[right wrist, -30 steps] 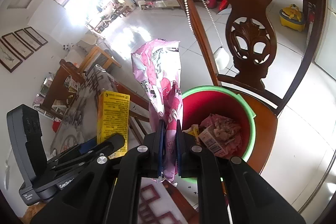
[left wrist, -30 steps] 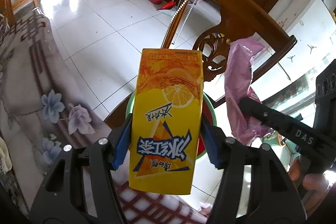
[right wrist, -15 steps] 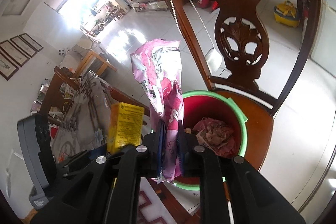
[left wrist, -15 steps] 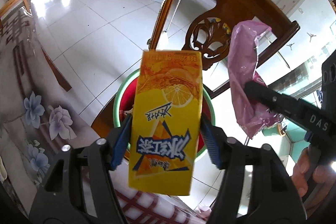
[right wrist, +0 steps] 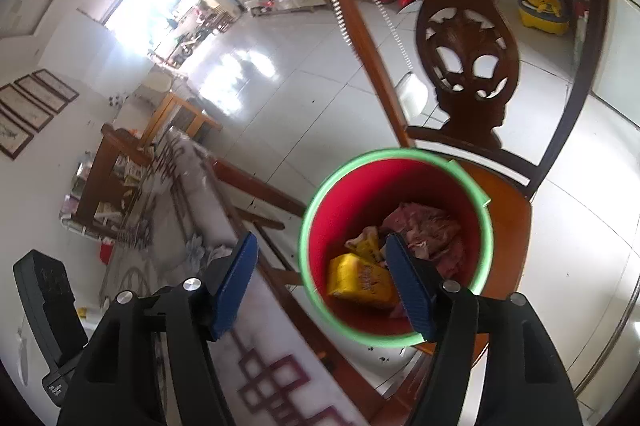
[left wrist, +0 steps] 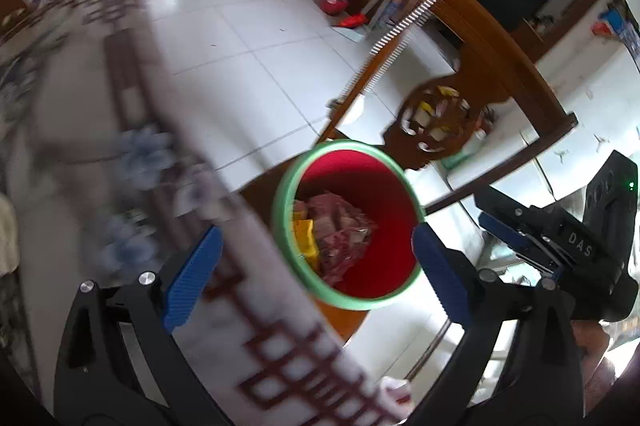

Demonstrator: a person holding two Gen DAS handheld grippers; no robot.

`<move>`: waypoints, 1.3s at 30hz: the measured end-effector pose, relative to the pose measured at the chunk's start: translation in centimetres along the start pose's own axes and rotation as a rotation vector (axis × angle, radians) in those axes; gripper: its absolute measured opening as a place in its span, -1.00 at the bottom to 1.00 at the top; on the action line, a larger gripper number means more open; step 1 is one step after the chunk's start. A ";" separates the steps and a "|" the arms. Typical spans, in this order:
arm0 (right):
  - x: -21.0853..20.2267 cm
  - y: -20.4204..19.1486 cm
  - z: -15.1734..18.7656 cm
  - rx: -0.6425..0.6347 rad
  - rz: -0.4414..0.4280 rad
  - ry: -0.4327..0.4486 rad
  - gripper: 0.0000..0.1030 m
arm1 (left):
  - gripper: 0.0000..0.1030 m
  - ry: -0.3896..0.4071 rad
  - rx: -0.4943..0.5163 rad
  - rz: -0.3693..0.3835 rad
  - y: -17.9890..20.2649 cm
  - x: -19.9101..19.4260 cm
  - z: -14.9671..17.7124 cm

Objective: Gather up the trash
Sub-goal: 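Open both tools to drop the carton and wrapper into the red bin, then move both tools back over the trash on the table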

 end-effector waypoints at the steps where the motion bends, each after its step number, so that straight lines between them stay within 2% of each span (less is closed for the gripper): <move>1: 0.3 -0.7 0.5 -0.008 -0.005 -0.011 0.28 | 0.82 0.007 -0.010 -0.010 -0.7 -0.5 0.2; 8: 2.3 -6.8 4.2 -0.092 -0.056 -0.079 0.29 | 0.82 0.062 -0.095 -0.070 -7.2 -5.7 2.5; 14: 4.1 -13.3 9.5 -0.168 -0.103 -0.150 0.29 | 0.84 0.089 -0.121 -0.148 -13.7 -11.1 6.6; 20: 5.3 -19.3 14.6 -0.258 -0.127 -0.213 0.31 | 0.85 0.123 -0.224 -0.206 -20.6 -15.9 10.8; 22: 5.5 -20.8 15.8 -0.272 -0.130 -0.223 0.44 | 0.88 0.135 -0.257 -0.231 -22.8 -17.3 12.2; 25: 6.5 -23.1 17.9 -0.291 -0.126 -0.233 0.50 | 0.89 0.148 -0.309 -0.262 -25.9 -19.2 14.3; 28: 8.2 -25.6 19.8 -0.277 -0.143 -0.277 0.54 | 0.89 0.154 -0.349 -0.280 -28.1 -20.3 16.0; 31: 10.6 -28.5 21.2 -0.233 -0.173 -0.329 0.55 | 0.89 0.149 -0.378 -0.268 -29.5 -21.0 17.4; 35: 13.9 -31.8 21.6 -0.152 -0.185 -0.369 0.61 | 0.89 0.159 -0.332 -0.277 -29.8 -22.6 18.3; 39: 18.1 -34.2 21.3 -0.065 -0.130 -0.389 0.64 | 0.89 0.181 -0.305 -0.308 -30.7 -24.5 19.5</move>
Point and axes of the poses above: each gripper's, at about its wrist camera, not at the fingertips, and x roughly the way its jaws point, y to its right, z to its underside, the point moved 9 cm from there along x, roughly the way its jaws point, and after that the axes turned 1 degree about -x, right-handed, at the moved point
